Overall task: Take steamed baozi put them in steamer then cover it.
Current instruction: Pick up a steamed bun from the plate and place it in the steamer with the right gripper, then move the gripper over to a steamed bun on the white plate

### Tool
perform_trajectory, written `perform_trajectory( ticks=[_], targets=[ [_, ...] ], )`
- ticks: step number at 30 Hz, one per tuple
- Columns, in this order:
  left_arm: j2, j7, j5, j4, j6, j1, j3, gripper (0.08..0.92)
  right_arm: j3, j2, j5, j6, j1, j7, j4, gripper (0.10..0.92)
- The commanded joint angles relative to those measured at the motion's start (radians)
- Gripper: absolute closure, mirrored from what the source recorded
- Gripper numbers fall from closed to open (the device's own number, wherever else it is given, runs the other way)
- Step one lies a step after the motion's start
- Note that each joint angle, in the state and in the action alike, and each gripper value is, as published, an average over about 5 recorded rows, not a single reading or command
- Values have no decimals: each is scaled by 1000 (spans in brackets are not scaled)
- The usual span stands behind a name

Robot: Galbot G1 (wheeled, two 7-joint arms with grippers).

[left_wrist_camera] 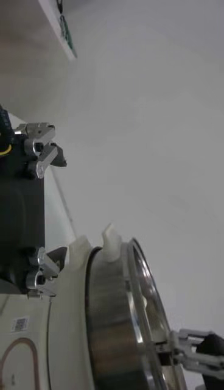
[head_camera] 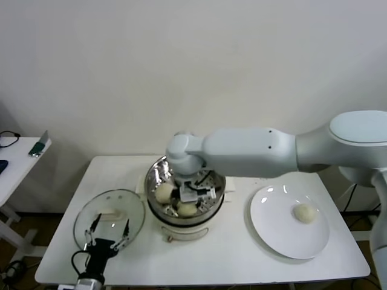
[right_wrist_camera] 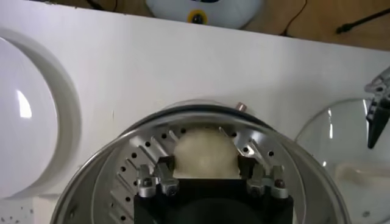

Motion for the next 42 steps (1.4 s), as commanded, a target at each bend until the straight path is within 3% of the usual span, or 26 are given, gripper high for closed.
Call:
perform_trajectory(
  ticks=[1,7,13,19,23,28,33,42],
  targets=[
    [2,1,-6,3,-2,0,-8,177,-2,14,4,6,-17,4,2,297],
    [4,0,-12,12,-6,-2,-16,177,18,-4,-20,27,13,3,-5,207],
    [4,1,-11,19,-9,1,-15,177,57,-71,-42,48,62,3,-8,203],
    [7,1,-11,21,-11,-2,-14,177,65,-225,45,-13,165,5,-33,203],
    [6,1,-11,18,-14,-1,-10,177,-43,-360,232,-160,274,54,-32,203],
    [8,1,-18,12,-14,-3,-9,177,-180,-539,513,-529,343,171,63,203],
    [11,3,-18,-2,-15,6,-6,177,-158,-727,458,-718,237,187,85,203],
    [11,3,-16,-28,-10,23,-11,177,76,-925,287,-797,-167,98,17,203]
  ],
)
